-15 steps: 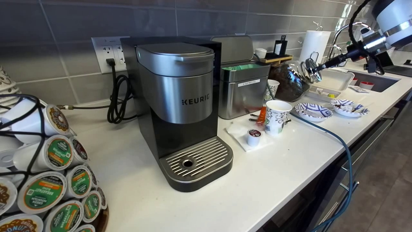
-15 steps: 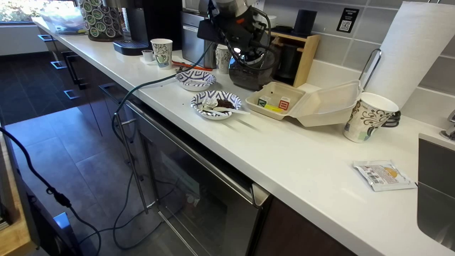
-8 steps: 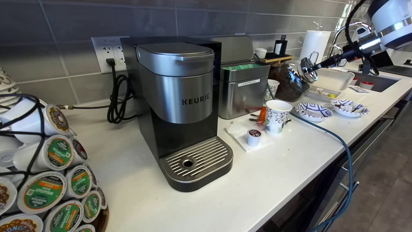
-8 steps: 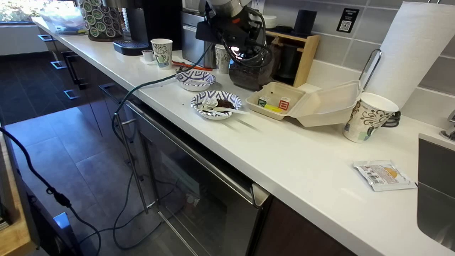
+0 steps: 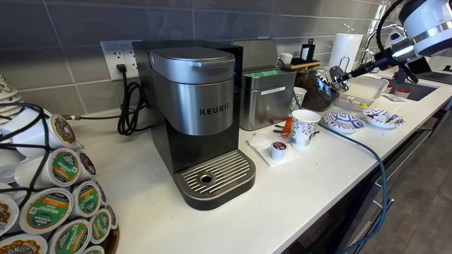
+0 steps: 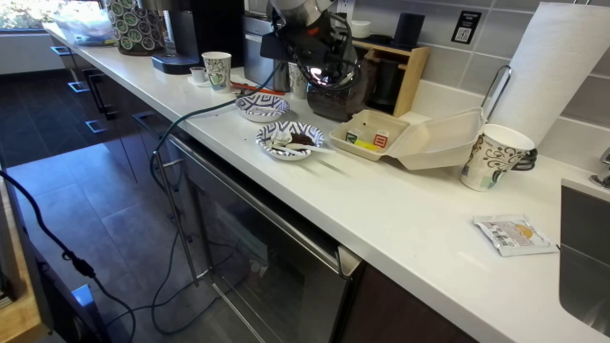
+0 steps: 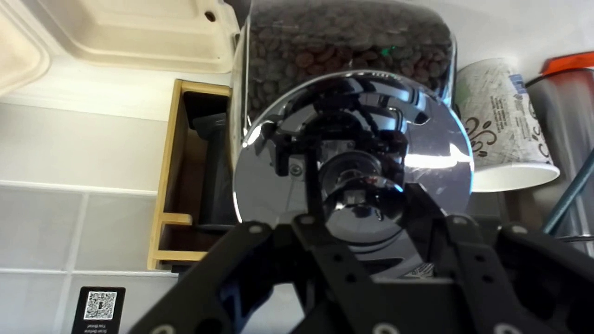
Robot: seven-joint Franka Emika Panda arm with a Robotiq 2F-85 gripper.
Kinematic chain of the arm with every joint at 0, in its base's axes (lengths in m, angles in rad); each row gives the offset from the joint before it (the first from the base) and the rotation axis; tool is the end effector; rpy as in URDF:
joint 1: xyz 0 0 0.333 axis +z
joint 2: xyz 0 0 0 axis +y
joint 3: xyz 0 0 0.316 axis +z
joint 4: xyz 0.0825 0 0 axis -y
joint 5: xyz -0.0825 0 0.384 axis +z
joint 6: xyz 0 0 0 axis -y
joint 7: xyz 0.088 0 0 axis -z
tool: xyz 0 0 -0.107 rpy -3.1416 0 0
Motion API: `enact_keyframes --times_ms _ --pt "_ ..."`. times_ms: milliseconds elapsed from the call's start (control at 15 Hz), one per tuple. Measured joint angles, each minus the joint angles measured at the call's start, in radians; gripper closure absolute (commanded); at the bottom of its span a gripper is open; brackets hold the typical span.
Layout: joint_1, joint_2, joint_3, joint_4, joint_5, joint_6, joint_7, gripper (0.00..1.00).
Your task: Put the silver lid on the glass container.
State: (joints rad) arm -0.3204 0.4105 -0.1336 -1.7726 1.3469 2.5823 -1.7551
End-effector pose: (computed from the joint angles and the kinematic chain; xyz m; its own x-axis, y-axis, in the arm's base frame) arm 0.6058 -0.3049 0.3640 0.5823 0.1802 0.7927 0.2441 -0.9689 0.0409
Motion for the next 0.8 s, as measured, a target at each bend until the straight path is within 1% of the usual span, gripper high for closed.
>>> enact_keyframes --times_ms 333,800 --pt "0.003 0.0 0.012 -0.007 0.0 0.035 -0.017 0.79" --pt "0.003 -0.002 0.026 -0.003 0.049 0.048 -0.093 0.79"
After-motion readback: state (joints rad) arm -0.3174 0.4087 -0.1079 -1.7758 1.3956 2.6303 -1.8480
